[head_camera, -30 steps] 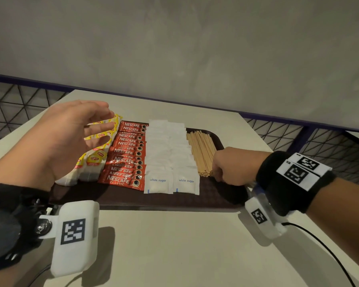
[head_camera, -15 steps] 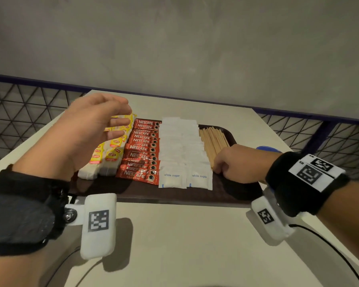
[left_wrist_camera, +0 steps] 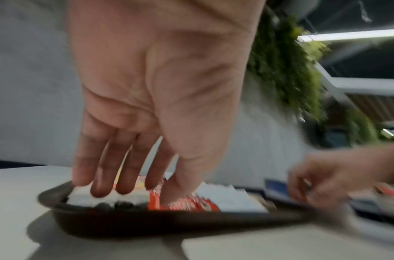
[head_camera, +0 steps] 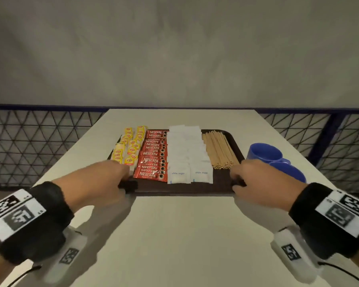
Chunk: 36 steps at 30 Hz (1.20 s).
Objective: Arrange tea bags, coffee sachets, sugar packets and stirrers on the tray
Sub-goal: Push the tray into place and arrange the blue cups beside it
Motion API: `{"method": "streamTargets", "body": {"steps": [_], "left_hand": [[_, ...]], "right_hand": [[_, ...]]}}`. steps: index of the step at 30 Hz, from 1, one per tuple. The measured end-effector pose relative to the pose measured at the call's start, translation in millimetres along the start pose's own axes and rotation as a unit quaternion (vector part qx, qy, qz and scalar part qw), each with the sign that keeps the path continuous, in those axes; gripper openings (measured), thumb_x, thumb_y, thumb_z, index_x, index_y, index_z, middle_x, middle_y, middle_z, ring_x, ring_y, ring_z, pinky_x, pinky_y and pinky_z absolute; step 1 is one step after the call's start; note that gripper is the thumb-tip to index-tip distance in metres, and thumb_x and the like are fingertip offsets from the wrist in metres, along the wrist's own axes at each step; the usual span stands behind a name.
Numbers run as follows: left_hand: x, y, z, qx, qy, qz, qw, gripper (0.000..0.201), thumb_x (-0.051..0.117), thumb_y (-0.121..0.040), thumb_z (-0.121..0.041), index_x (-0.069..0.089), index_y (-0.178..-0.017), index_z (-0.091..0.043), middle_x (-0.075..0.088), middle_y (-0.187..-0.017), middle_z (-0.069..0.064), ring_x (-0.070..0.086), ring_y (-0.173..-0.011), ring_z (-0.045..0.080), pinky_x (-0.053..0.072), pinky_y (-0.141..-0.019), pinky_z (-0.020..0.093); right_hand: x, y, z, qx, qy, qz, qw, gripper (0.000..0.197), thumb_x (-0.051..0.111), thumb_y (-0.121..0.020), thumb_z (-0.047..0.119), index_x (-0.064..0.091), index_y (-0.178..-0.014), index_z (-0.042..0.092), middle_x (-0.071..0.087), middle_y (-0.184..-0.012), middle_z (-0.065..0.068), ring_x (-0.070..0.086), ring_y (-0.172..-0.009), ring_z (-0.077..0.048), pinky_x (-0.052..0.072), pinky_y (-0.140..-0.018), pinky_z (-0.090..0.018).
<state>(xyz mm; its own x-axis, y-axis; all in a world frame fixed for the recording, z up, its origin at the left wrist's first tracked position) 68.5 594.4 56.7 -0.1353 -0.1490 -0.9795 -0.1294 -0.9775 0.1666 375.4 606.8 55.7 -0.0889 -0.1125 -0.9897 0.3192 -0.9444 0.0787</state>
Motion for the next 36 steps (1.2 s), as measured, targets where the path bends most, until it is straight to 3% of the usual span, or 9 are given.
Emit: {"method": "streamTargets", "body": {"steps": [3, 7, 9, 13, 17, 20, 27, 31, 36], "left_hand": [[-16.3, -8.3, 67.7, -0.168, 0.117, -0.105, 0.973, 0.015, 0.06, -0.093, -0.028, 0.058, -0.102, -0.016, 0.066, -0.096, 0.006, 0.059, -0.09, 0.025, 0.046, -0.073, 0.034], [43.6, -16.3, 107.9, -0.277, 0.415, -0.004, 0.867, 0.021, 0.068, -0.093, -0.01, 0.066, -0.097, 0.01, 0.074, -0.076, 0.024, 0.075, -0.069, 0.04, 0.064, -0.067, 0.044], [60.8, -15.6, 105.6, -0.285, 0.479, 0.02, 0.83, 0.015, 0.071, -0.09, 0.001, 0.066, -0.096, 0.014, 0.073, -0.075, 0.029, 0.075, -0.066, 0.042, 0.065, -0.065, 0.048], [65.2, -21.2, 113.6, -0.289, 0.485, -0.021, 0.825, 0.009, 0.072, -0.083, 0.012, 0.069, -0.091, 0.014, 0.074, -0.089, 0.032, 0.075, -0.082, 0.045, 0.061, -0.085, 0.058], [62.5, -35.5, 127.2, -0.294, 0.466, -0.055, 0.833, 0.006, 0.076, -0.082, 0.008, 0.072, -0.086, 0.009, 0.075, -0.086, 0.029, 0.075, -0.082, 0.044, 0.062, -0.083, 0.056], [52.8, -59.0, 139.9, -0.283, 0.433, -0.079, 0.852, 0.014, 0.084, -0.078, -0.003, 0.075, -0.086, 0.003, 0.076, -0.089, 0.024, 0.075, -0.086, 0.039, 0.062, -0.085, 0.052], [33.4, -131.7, 154.2, -0.273, 0.431, -0.092, 0.855, 0.021, 0.084, -0.079, -0.006, 0.069, -0.093, -0.001, 0.074, -0.091, 0.02, 0.074, -0.086, 0.035, 0.063, -0.084, 0.048], [15.3, -172.8, 153.4, -0.255, 0.382, -0.106, 0.882, 0.018, 0.083, -0.083, -0.02, 0.07, -0.085, -0.007, 0.074, -0.086, 0.012, 0.073, -0.081, 0.027, 0.059, -0.069, 0.034], [-0.8, -216.7, 147.2, -0.22, 0.413, -0.123, 0.875, 0.015, 0.081, -0.082, -0.003, 0.069, -0.081, -0.013, 0.075, -0.088, 0.015, 0.074, -0.084, 0.029, 0.063, -0.084, 0.043]], "right_hand": [[-8.9, 11.3, -31.0, 0.126, -0.051, -0.095, 0.986, 0.018, 0.05, -0.096, 0.028, 0.059, -0.088, 0.015, 0.064, -0.078, -0.003, 0.064, -0.07, -0.019, 0.055, -0.063, -0.032], [20.5, 22.0, -32.6, 0.199, -0.121, -0.025, 0.972, 0.023, 0.052, -0.095, 0.02, 0.051, -0.073, 0.012, 0.06, -0.071, -0.008, 0.068, -0.068, -0.028, 0.059, -0.06, -0.037], [22.1, 19.6, -26.7, 0.209, -0.15, -0.038, 0.965, 0.013, 0.053, -0.093, 0.013, 0.051, -0.082, 0.006, 0.06, -0.074, -0.01, 0.069, -0.07, -0.03, 0.06, -0.06, -0.039], [27.7, 7.7, -21.3, 0.212, -0.182, 0.011, 0.96, 0.012, 0.052, -0.093, 0.005, 0.047, -0.083, 0.008, 0.057, -0.077, -0.009, 0.06, -0.057, -0.017, 0.049, -0.044, -0.024], [28.0, 0.5, -13.5, 0.176, -0.106, 0.028, 0.978, 0.012, 0.066, -0.094, 0.013, 0.058, -0.103, 0.014, 0.067, -0.092, -0.004, 0.068, -0.08, -0.016, 0.059, -0.072, -0.026], [18.1, -15.0, -1.0, 0.135, 0.007, -0.011, 0.991, 0.013, 0.06, -0.099, 0.014, 0.059, -0.111, 0.018, 0.068, -0.099, -0.001, 0.068, -0.09, -0.015, 0.058, -0.086, -0.027], [-15.7, -94.5, 4.9, 0.095, 0.184, -0.011, 0.978, 0.024, 0.056, -0.101, 0.016, 0.058, -0.124, 0.015, 0.063, -0.113, -0.006, 0.063, -0.103, -0.022, 0.057, -0.088, -0.034], [-15.8, -144.2, -4.1, 0.101, 0.217, 0.026, 0.971, 0.029, 0.055, -0.101, 0.015, 0.059, -0.13, 0.014, 0.063, -0.123, -0.006, 0.064, -0.112, -0.025, 0.055, -0.094, -0.036], [-14.4, -204.3, -23.2, 0.092, 0.22, 0.041, 0.97, 0.031, 0.052, -0.102, 0.013, 0.06, -0.132, 0.009, 0.064, -0.127, -0.008, 0.065, -0.114, -0.027, 0.054, -0.093, -0.035]]}}
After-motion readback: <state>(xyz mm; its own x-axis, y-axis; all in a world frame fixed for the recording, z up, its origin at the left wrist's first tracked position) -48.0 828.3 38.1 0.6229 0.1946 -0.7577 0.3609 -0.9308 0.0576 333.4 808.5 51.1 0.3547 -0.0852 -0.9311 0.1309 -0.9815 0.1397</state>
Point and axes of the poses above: each hand's wrist, its own y-axis away from the middle knuckle, its own x-axis out of the palm, z = x × y, the point moved 10 cm from there along -y, towards the middle knuckle
